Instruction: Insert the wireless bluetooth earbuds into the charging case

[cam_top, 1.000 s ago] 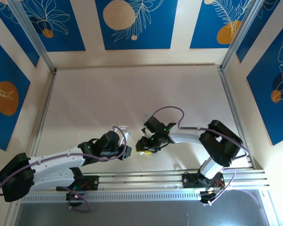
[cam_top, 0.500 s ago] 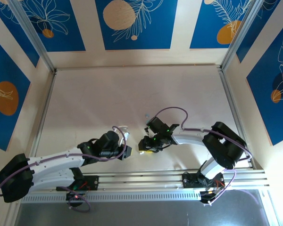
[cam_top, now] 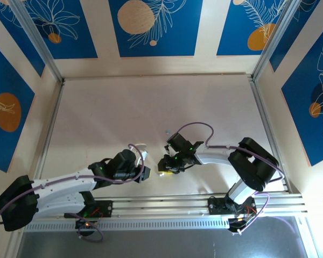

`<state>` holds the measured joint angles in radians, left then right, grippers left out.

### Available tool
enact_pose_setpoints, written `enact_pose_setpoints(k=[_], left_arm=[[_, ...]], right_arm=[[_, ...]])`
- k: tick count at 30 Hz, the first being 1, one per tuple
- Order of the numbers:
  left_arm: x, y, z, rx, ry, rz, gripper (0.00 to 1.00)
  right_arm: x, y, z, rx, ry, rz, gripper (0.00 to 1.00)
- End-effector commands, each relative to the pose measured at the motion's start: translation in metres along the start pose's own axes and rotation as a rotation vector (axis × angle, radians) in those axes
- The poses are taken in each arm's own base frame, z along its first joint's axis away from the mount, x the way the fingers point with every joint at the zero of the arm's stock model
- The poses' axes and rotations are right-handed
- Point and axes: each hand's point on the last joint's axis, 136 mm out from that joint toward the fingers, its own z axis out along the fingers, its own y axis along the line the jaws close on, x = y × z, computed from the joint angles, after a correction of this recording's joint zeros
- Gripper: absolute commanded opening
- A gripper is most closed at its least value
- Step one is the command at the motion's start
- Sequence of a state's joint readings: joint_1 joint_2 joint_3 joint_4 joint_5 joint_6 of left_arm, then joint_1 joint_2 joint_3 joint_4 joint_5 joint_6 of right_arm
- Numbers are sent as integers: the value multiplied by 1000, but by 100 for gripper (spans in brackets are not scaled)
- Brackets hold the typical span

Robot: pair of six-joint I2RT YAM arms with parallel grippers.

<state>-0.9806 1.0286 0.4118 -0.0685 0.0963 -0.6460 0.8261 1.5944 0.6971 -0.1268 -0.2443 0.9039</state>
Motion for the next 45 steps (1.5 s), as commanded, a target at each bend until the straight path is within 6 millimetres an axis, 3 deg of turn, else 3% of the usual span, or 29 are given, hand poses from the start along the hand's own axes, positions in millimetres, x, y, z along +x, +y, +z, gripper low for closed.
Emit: enact_pose_setpoints(k=[1, 15, 29, 38, 45], left_arm=[[0, 0, -1, -7, -1, 19, 23], [1, 1, -2, -12, -4, 16, 23], [-1, 4, -5, -28, -17, 17, 24], [-9, 13, -15, -85, -55, 27, 29], [-30, 33, -34, -161, -97, 3, 29]], right_arm=[[11, -12, 4, 23, 40, 28, 35], [18, -20, 9, 66, 61, 26, 30], [17, -22, 8, 93, 59, 28, 19], [15, -15, -6, 119, 28, 3, 16], [12, -13, -28, 208, -19, -33, 16]])
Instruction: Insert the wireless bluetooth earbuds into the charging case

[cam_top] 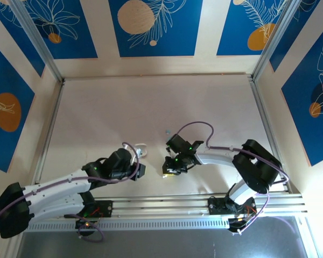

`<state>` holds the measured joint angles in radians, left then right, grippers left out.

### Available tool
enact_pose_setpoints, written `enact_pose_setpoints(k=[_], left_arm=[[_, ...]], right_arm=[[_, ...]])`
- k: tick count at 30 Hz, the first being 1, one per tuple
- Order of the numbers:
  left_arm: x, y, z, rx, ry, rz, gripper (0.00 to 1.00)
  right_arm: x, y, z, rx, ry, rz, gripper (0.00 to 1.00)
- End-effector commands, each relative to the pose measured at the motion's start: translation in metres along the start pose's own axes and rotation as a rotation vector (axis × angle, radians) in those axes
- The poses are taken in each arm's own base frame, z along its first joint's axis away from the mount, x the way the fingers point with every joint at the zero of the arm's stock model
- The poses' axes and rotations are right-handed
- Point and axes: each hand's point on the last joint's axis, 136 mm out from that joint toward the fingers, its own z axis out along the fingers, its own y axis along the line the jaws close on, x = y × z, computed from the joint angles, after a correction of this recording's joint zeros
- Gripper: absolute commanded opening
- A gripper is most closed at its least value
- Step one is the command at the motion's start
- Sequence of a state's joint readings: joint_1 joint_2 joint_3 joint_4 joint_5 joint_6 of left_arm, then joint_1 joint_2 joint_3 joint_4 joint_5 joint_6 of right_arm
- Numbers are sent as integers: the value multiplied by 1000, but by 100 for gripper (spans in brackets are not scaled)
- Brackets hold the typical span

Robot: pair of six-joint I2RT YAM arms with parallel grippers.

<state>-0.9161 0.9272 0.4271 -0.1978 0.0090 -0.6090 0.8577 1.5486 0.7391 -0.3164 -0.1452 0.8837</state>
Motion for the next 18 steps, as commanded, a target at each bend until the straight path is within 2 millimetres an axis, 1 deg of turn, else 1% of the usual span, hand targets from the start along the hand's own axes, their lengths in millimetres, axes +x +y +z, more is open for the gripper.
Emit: enact_pose_setpoints(k=[1, 4, 7, 9, 11, 13, 15, 18], left_arm=[[-20, 12, -14, -58, -37, 6, 29], [-33, 30, -23, -109, -56, -34, 28], [-44, 48, -29, -146, -74, -87, 26], [-50, 55, -32, -151, -89, -112, 26], [-59, 59, -34, -137, -111, -143, 24], [-72, 58, -35, -86, -143, -191, 22], [-87, 55, -38, -46, -197, -220, 22], [-106, 60, -45, -50, -269, -237, 22]], right_arm=[[0, -3, -19, 94, -31, -36, 16], [-3, -2, -31, 143, -57, -60, 16], [-7, 1, -46, 207, -91, -89, 16], [-11, 4, -56, 248, -111, -108, 16], [-13, 8, -64, 284, -126, -128, 16], [-17, 12, -71, 333, -140, -147, 16], [-21, 16, -77, 388, -153, -171, 16], [-26, 25, -83, 461, -168, -198, 16]])
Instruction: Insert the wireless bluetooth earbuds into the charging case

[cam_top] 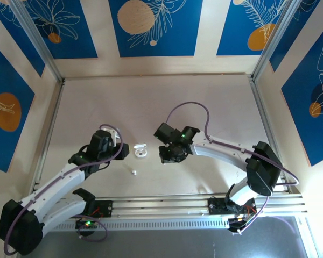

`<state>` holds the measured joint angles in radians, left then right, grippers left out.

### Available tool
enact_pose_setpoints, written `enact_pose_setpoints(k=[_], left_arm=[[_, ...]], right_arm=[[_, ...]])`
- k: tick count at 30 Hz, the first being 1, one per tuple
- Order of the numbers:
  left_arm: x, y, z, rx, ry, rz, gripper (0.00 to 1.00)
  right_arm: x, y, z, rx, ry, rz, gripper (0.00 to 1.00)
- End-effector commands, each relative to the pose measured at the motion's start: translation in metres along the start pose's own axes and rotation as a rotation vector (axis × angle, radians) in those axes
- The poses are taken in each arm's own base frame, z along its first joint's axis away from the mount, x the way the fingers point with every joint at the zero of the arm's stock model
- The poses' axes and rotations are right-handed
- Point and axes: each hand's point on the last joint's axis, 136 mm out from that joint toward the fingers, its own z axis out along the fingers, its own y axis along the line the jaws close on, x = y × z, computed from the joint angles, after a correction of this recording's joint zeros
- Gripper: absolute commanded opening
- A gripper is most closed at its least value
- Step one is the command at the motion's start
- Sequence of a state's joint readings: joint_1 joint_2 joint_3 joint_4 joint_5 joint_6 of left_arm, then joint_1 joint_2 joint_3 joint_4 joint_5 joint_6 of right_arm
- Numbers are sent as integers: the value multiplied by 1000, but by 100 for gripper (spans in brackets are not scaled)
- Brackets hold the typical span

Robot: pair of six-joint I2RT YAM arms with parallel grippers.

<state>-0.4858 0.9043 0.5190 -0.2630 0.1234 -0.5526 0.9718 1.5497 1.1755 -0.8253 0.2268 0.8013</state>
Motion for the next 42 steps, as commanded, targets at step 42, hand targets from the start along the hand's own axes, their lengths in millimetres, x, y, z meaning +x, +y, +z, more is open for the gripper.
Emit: enact_pose_setpoints(k=[42], left_arm=[[-21, 102, -3, -77, -322, -386, 27]], right_arm=[[-55, 48, 22, 717, -36, -290, 16]])
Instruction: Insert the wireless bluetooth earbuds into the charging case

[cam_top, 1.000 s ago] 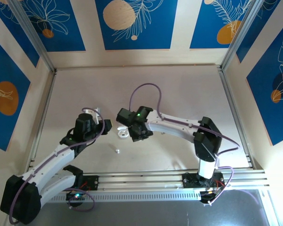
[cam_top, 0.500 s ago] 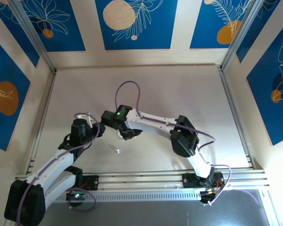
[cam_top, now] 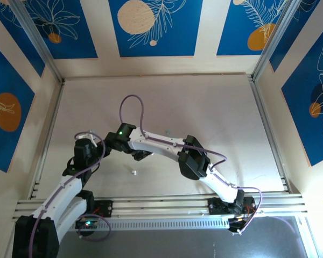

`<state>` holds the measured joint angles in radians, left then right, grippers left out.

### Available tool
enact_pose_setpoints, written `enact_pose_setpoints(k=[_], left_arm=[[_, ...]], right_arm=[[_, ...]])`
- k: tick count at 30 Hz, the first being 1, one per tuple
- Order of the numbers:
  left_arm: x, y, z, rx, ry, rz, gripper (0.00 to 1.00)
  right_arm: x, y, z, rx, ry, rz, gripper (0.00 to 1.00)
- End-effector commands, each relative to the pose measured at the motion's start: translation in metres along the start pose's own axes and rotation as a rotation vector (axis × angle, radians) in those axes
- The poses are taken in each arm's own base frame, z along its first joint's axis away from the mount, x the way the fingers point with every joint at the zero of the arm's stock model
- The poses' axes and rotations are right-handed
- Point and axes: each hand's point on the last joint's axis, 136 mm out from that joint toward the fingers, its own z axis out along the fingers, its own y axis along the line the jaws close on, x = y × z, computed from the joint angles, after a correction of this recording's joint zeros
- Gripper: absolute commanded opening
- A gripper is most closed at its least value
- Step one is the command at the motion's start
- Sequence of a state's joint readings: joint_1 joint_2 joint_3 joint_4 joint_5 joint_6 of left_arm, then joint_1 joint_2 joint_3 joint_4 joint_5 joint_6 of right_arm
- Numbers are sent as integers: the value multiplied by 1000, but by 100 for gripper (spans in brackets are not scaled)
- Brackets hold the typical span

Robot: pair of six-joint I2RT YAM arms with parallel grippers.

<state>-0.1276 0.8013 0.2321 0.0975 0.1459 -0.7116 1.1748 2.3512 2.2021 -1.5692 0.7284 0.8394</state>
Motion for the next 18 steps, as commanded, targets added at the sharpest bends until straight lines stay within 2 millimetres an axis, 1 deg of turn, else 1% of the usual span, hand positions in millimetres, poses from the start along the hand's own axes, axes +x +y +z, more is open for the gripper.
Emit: enact_pose_setpoints(k=[1, 5, 8, 18], left_arm=[[1, 5, 3, 13, 8, -58, 27], [4, 15, 9, 11, 30, -114, 27], [6, 20, 11, 12, 38, -140, 27], [5, 22, 11, 8, 32, -145, 27]], right_arm=[[-2, -4, -2, 50, -16, -10, 16], [-9, 2, -1, 51, -35, -28, 16], [-15, 11, 1, 32, -50, -37, 16], [-27, 29, 11, 1, -79, -57, 16]])
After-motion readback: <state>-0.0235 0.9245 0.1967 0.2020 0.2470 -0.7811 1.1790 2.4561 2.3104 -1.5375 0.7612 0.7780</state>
